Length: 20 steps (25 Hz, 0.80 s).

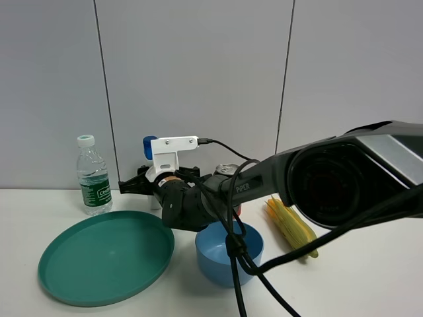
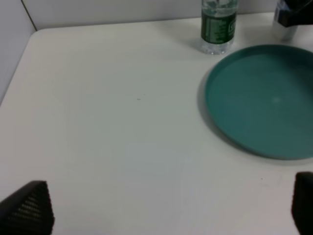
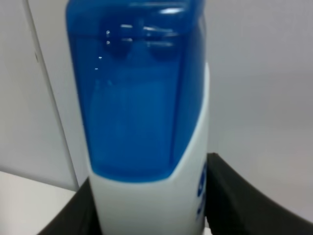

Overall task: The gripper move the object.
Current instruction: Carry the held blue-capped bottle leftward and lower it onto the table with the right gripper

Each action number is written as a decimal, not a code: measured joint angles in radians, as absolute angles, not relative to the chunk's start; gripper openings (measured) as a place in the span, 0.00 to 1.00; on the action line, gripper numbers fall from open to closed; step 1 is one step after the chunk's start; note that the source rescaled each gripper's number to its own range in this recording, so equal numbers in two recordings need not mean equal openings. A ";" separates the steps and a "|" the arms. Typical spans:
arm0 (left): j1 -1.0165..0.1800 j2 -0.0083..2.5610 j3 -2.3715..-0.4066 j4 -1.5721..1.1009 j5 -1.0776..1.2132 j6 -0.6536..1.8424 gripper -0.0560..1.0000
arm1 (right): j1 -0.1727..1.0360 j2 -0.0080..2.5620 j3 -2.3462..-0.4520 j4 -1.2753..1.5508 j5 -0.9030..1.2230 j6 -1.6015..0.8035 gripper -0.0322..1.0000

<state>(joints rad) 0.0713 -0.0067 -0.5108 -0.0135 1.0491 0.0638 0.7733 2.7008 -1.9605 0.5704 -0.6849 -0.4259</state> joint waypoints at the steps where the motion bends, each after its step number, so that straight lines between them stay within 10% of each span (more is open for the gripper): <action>1: 0.071 -0.007 -0.511 -0.014 1.049 0.064 1.00 | 0.773 2.701 -1.961 0.570 -0.685 -0.427 0.05; 20: 0.071 -0.007 -0.511 -0.014 1.049 0.064 1.00 | 0.773 2.605 -1.961 0.575 -0.517 -0.528 0.04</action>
